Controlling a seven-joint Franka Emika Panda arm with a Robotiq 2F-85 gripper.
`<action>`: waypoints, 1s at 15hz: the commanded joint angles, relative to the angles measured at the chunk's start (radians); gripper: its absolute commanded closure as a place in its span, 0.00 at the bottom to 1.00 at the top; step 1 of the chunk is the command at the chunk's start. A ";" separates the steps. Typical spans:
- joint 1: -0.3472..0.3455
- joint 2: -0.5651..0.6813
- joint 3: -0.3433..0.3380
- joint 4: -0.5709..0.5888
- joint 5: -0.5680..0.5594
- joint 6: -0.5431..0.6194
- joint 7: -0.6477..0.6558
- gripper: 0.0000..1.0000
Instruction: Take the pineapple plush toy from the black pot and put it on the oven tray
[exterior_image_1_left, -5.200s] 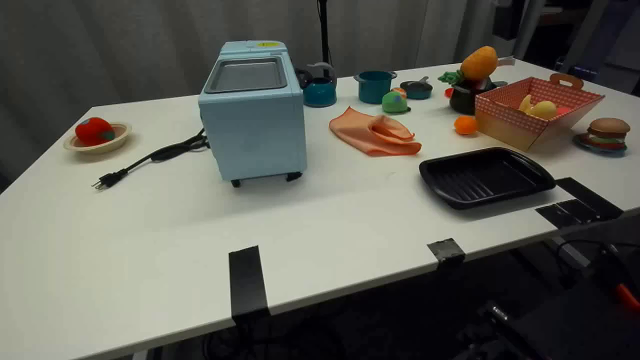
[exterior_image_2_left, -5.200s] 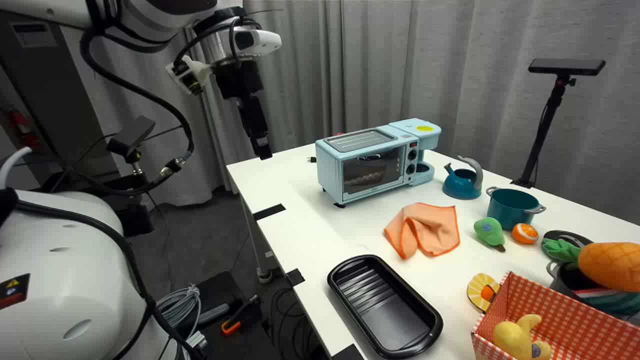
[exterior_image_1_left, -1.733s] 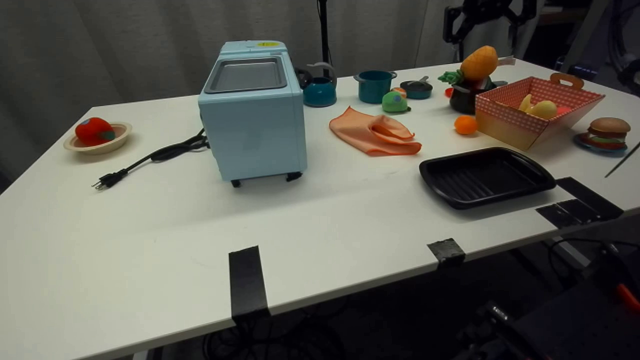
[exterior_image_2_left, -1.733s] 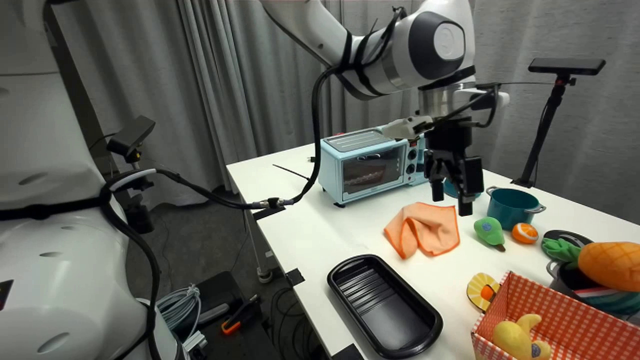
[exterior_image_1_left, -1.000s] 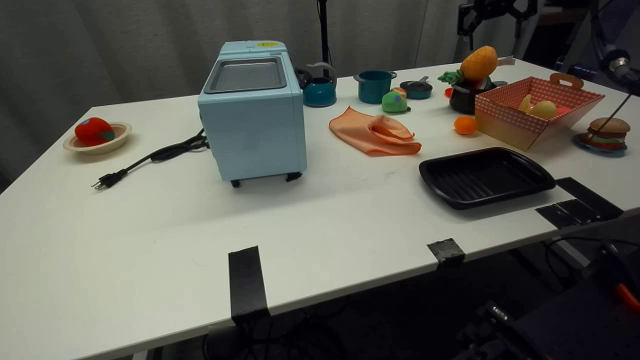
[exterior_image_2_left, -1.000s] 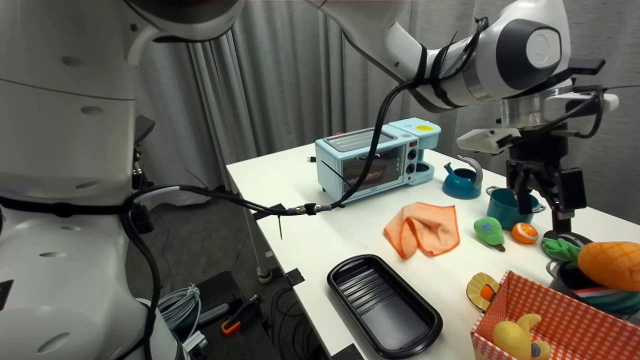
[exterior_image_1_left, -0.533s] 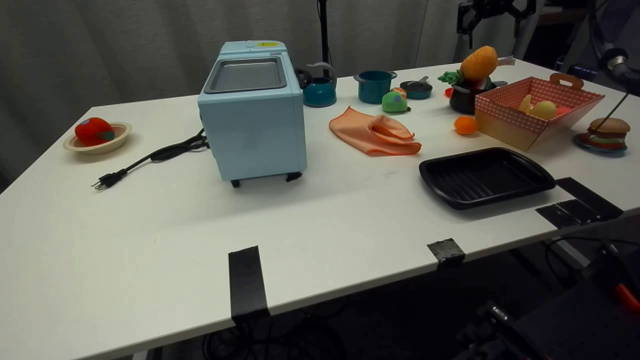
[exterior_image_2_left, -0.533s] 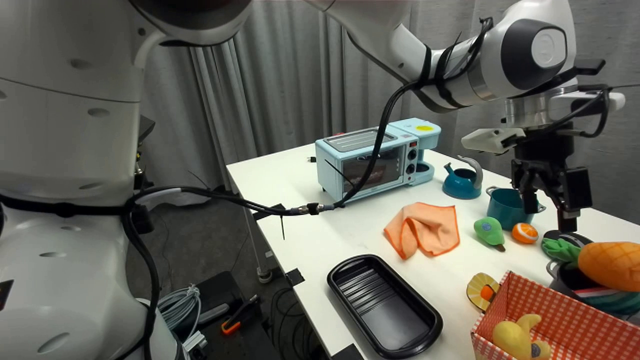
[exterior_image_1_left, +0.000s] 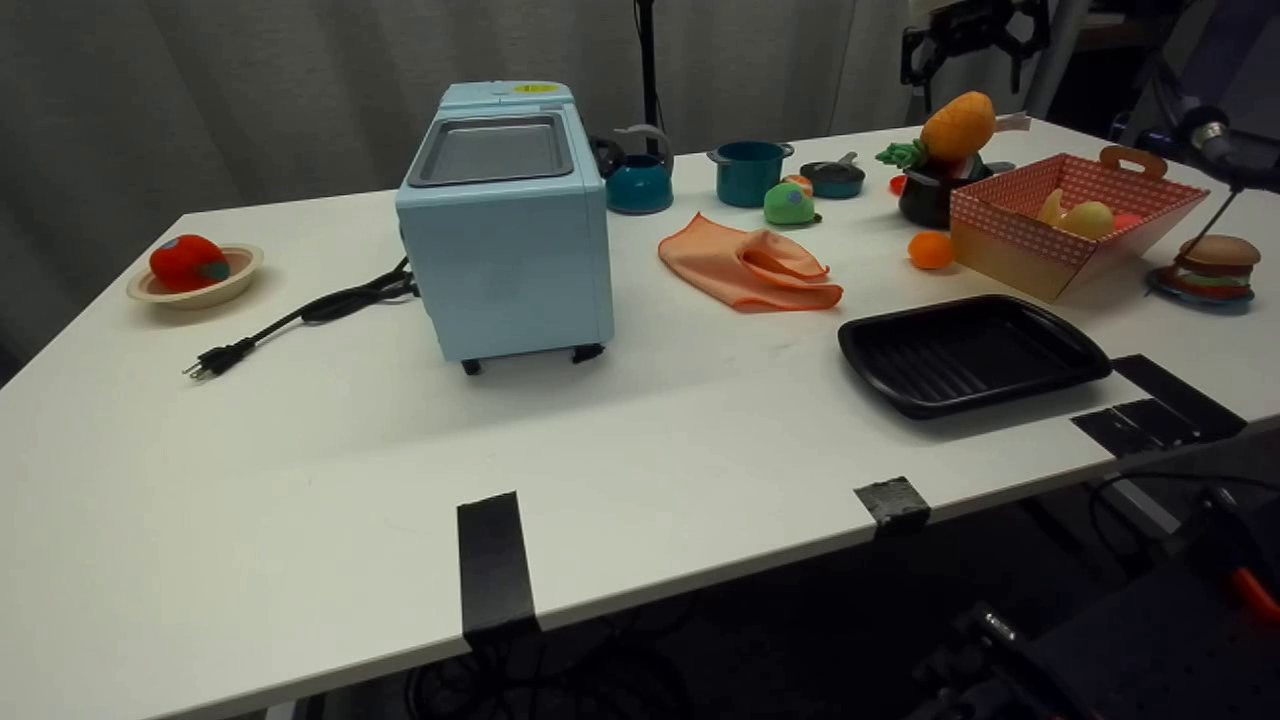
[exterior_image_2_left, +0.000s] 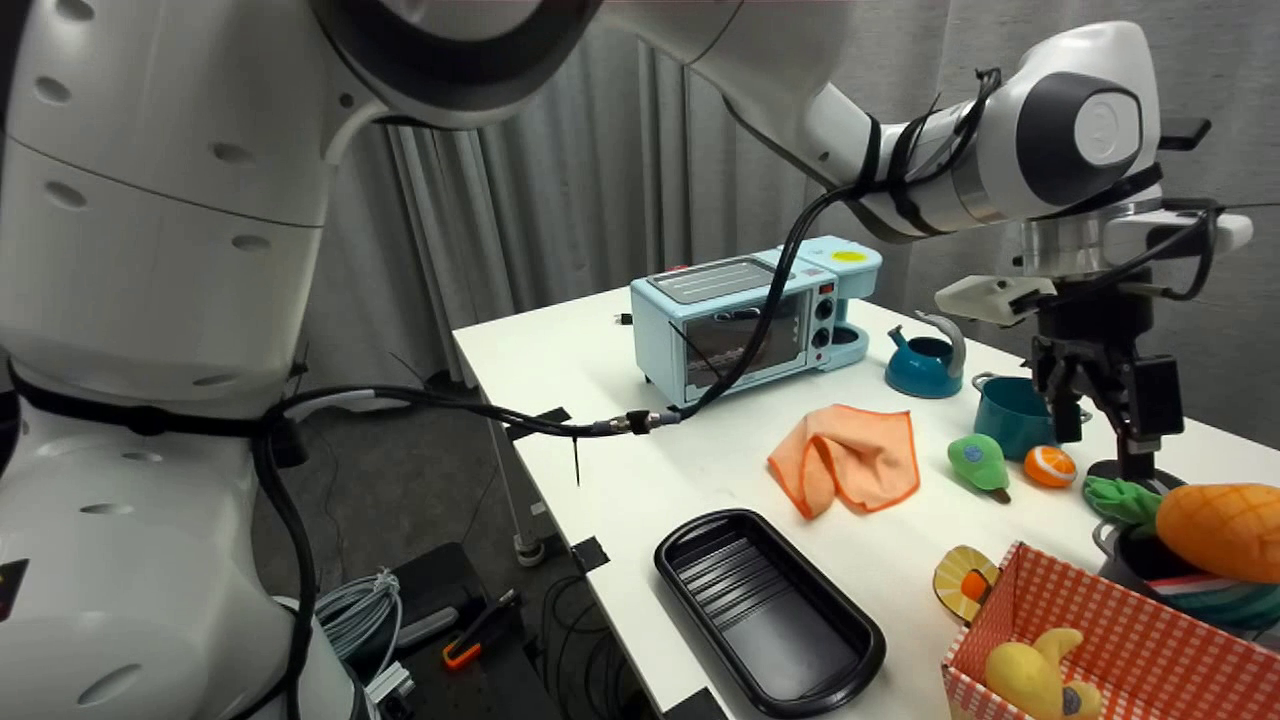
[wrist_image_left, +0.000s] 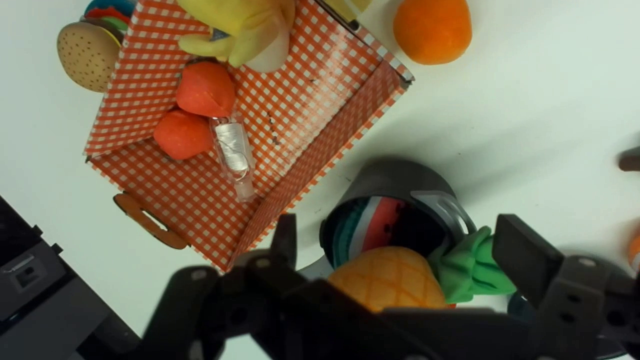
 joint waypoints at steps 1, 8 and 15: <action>-0.001 0.120 -0.028 0.172 0.049 -0.081 0.026 0.00; -0.032 0.304 -0.062 0.425 0.099 -0.193 0.069 0.00; -0.080 0.421 -0.062 0.593 0.145 -0.168 0.123 0.00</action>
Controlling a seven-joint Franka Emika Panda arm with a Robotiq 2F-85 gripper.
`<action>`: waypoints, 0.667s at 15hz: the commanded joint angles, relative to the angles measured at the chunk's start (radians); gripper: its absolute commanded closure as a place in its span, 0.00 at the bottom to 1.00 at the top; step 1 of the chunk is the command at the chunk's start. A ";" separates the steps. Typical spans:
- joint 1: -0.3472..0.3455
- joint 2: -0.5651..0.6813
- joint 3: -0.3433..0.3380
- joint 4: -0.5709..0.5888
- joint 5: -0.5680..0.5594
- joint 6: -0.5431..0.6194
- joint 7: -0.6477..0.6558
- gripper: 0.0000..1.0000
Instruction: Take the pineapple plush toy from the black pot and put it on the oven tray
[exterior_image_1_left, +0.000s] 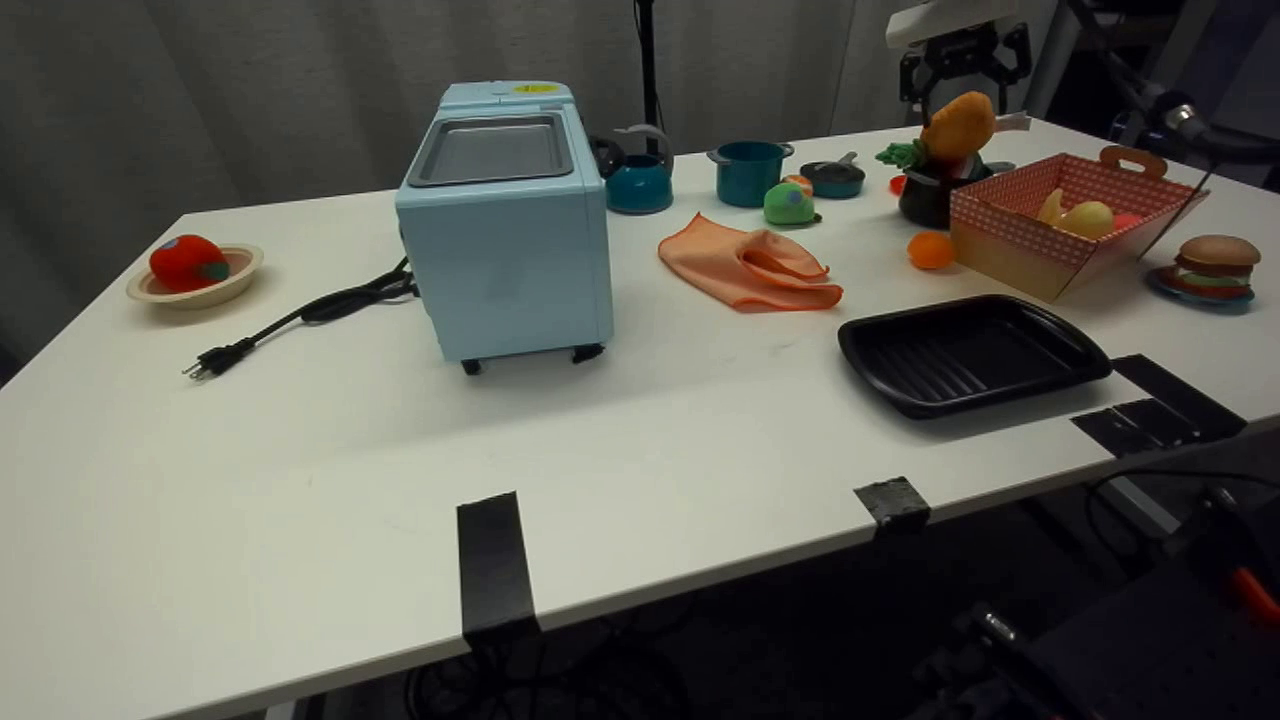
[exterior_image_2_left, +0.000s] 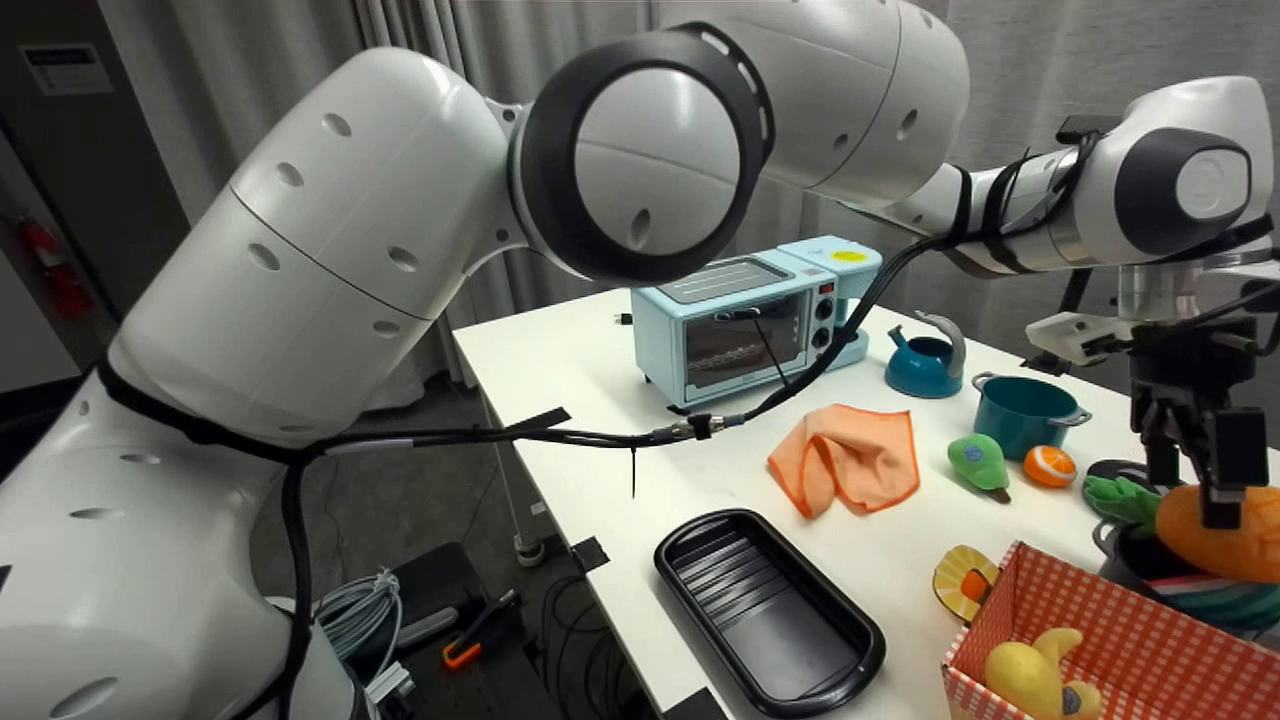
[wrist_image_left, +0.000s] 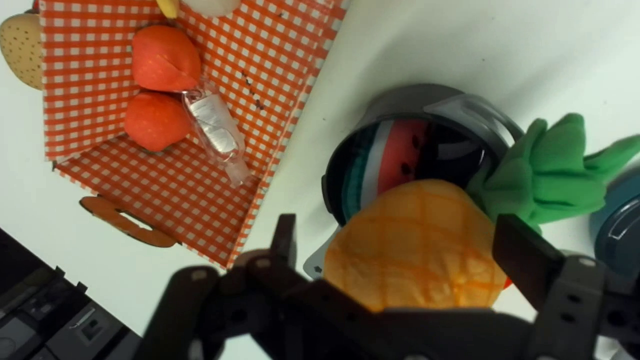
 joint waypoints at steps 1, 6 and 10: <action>-0.024 0.086 -0.005 0.141 0.038 -0.017 0.025 0.00; -0.036 0.113 0.006 0.167 0.025 0.014 0.038 0.35; -0.038 0.121 0.008 0.175 0.025 0.029 0.036 0.66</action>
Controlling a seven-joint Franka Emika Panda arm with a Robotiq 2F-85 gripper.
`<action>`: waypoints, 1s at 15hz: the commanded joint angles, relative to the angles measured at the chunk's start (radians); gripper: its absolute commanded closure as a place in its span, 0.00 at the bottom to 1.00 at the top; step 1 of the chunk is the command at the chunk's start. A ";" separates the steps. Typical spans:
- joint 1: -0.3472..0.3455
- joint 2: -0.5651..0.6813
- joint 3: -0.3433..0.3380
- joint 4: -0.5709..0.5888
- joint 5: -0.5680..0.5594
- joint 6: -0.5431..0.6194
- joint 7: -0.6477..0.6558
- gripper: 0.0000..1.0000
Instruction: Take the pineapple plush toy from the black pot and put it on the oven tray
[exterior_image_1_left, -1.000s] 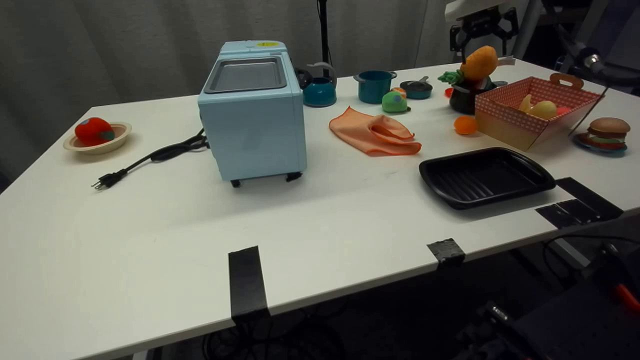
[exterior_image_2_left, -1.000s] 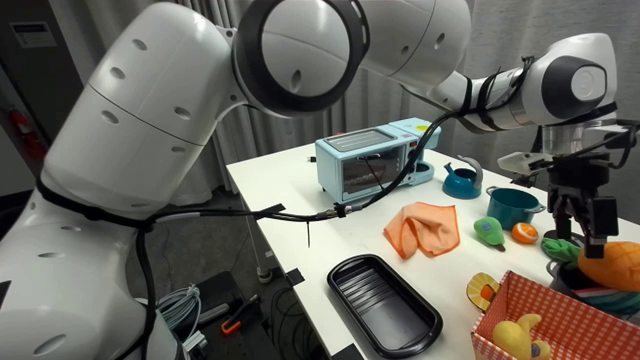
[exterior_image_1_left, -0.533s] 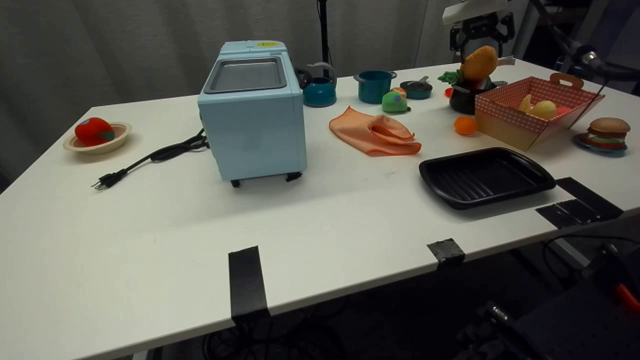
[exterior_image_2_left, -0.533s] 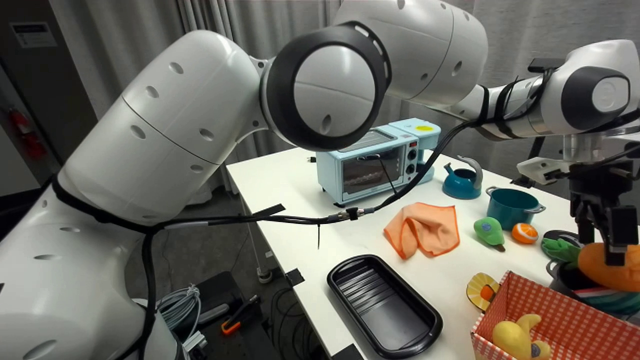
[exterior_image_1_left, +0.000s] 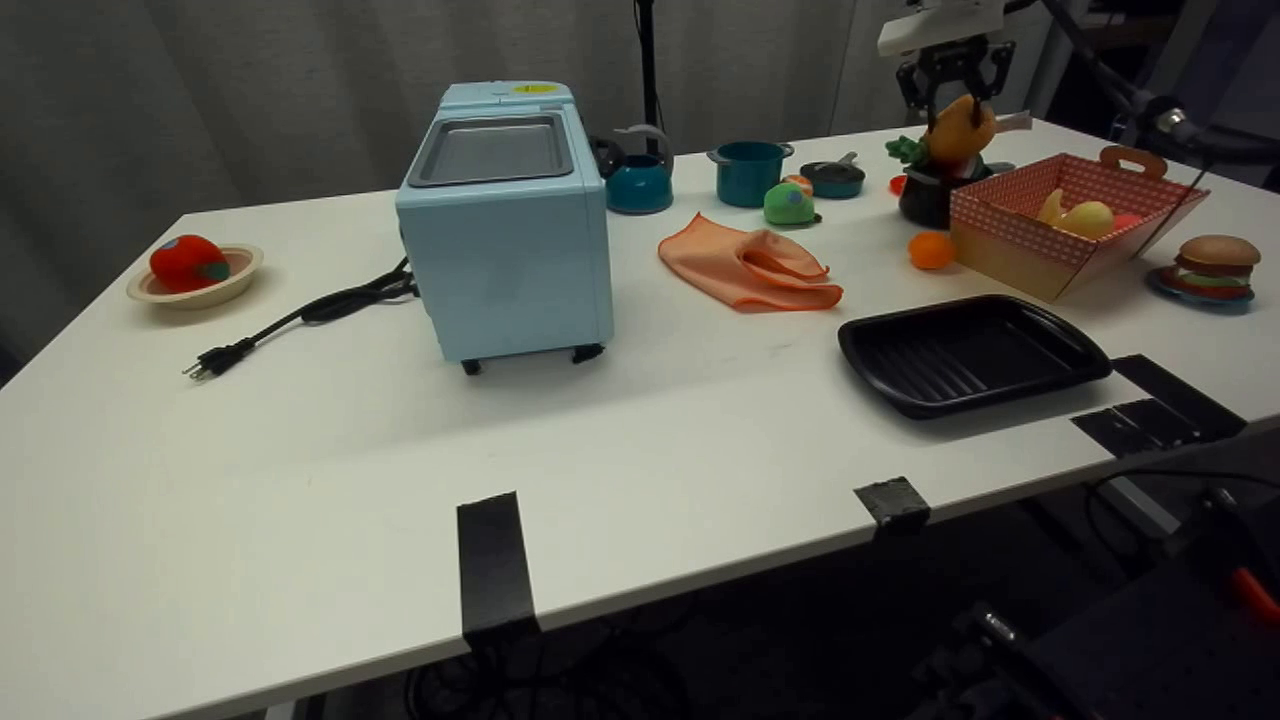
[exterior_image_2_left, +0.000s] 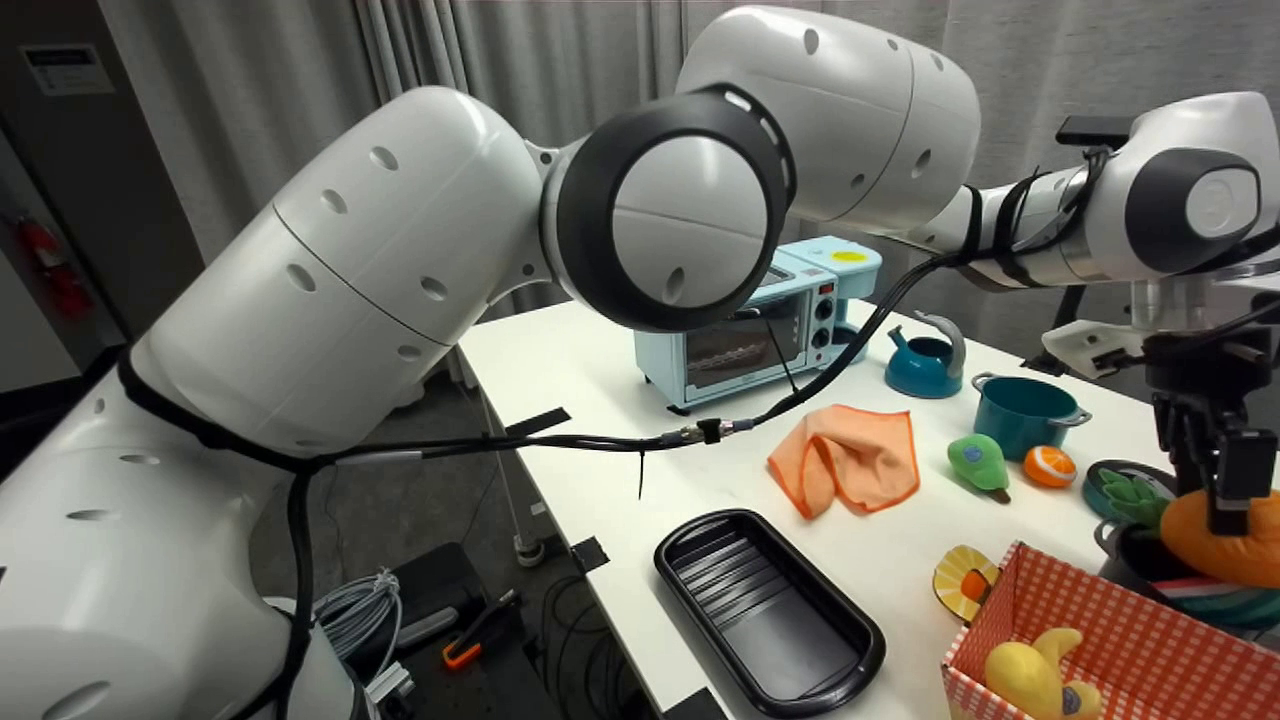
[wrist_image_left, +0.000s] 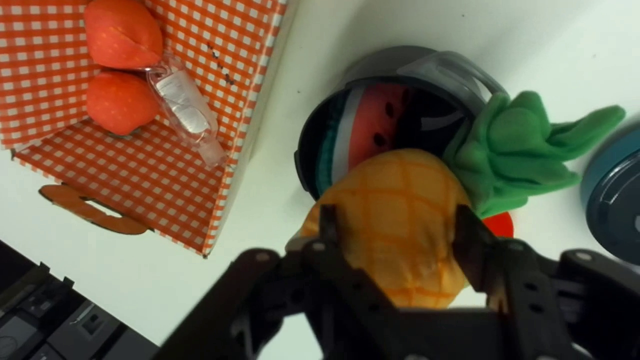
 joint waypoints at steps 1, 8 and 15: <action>-0.020 0.037 0.009 0.064 0.021 0.013 0.003 0.73; -0.070 -0.010 0.059 0.089 0.092 -0.107 -0.095 0.98; -0.165 -0.094 0.152 0.149 0.235 -0.328 -0.349 0.97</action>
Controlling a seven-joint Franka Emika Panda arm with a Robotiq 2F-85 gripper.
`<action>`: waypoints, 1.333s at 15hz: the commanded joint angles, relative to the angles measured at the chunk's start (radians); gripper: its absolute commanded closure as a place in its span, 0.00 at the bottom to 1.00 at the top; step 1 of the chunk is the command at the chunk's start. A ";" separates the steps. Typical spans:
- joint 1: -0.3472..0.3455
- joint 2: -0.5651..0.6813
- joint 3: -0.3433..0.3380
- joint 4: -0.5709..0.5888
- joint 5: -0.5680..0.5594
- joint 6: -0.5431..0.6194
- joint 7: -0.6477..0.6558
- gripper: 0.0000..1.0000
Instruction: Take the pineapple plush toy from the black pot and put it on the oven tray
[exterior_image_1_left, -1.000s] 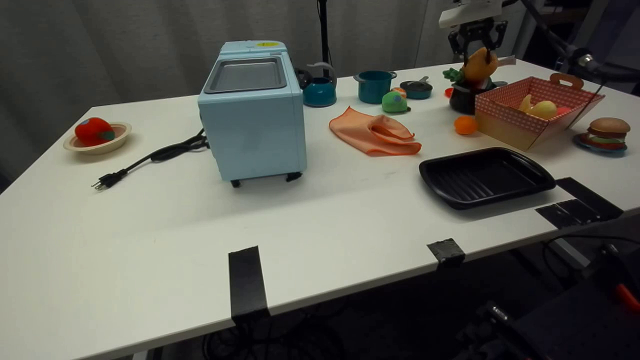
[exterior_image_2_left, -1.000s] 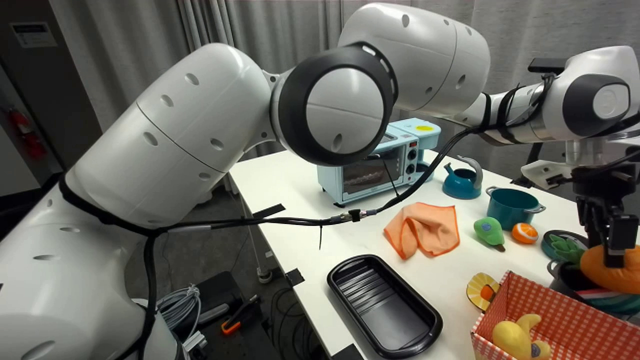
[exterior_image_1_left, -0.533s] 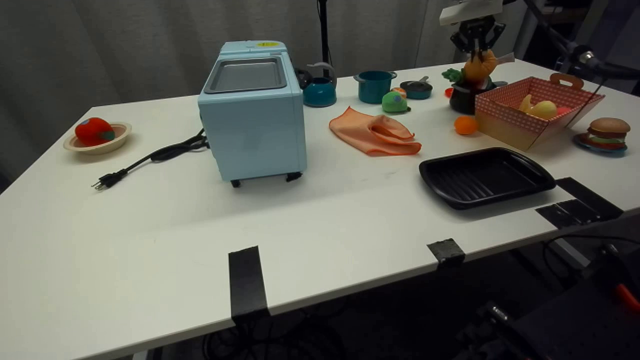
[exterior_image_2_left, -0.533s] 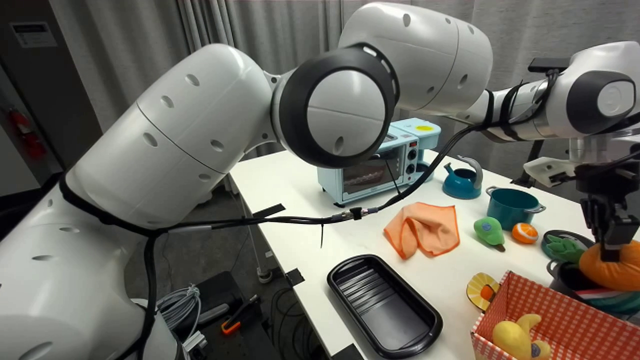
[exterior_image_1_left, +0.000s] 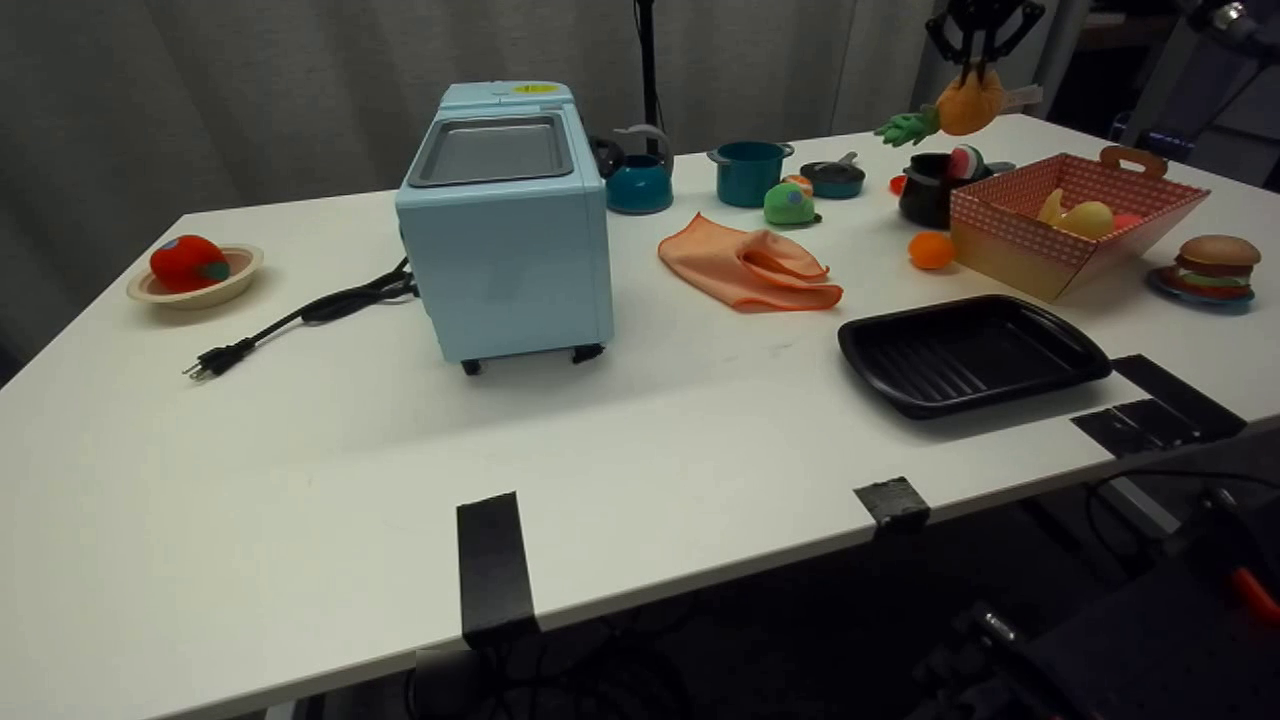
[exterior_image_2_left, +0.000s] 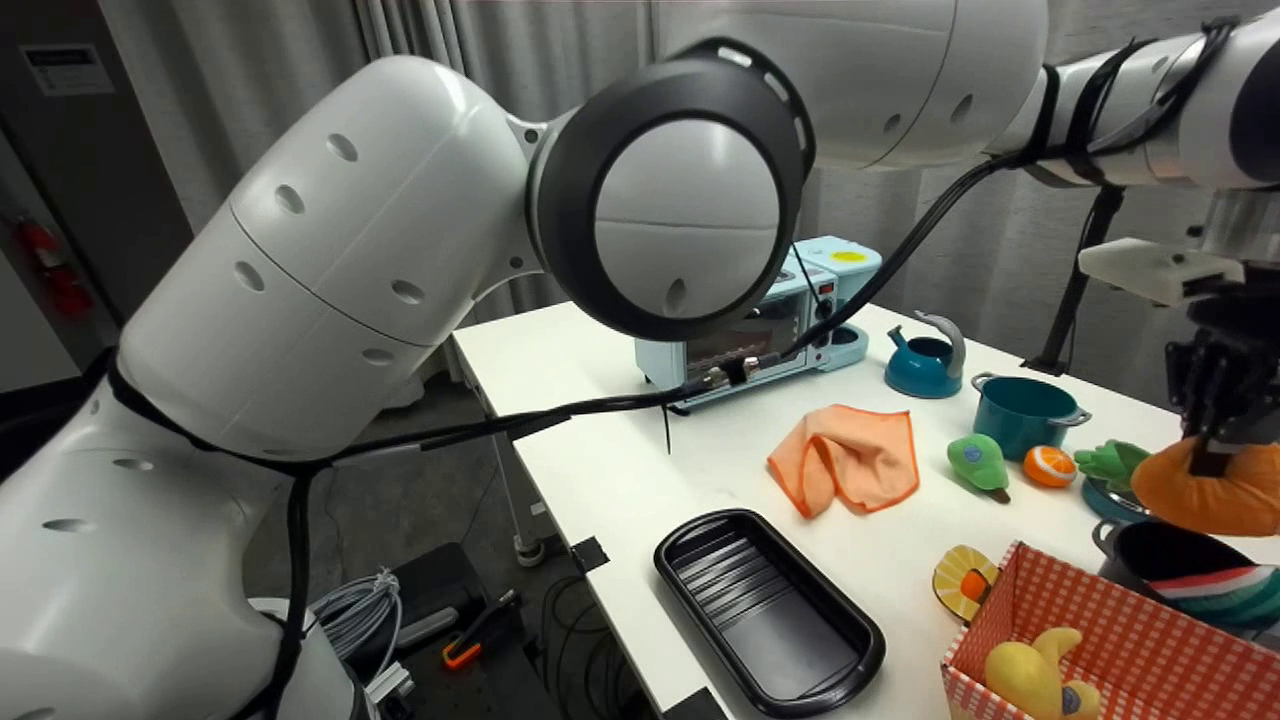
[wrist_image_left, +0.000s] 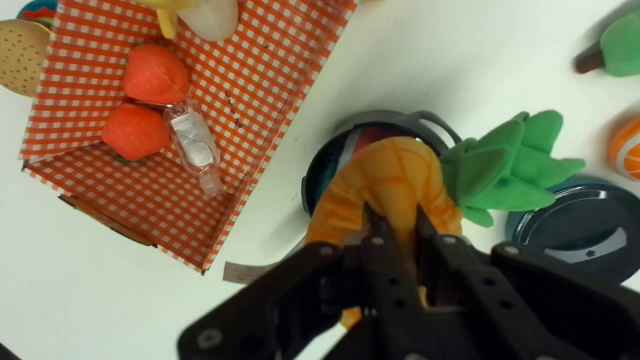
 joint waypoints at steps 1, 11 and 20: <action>-0.050 -0.047 0.061 0.037 0.077 -0.112 -0.120 0.97; -0.058 -0.227 0.139 -0.121 0.122 -0.201 -0.381 0.97; -0.039 -0.509 0.175 -0.553 0.090 -0.148 -0.601 0.97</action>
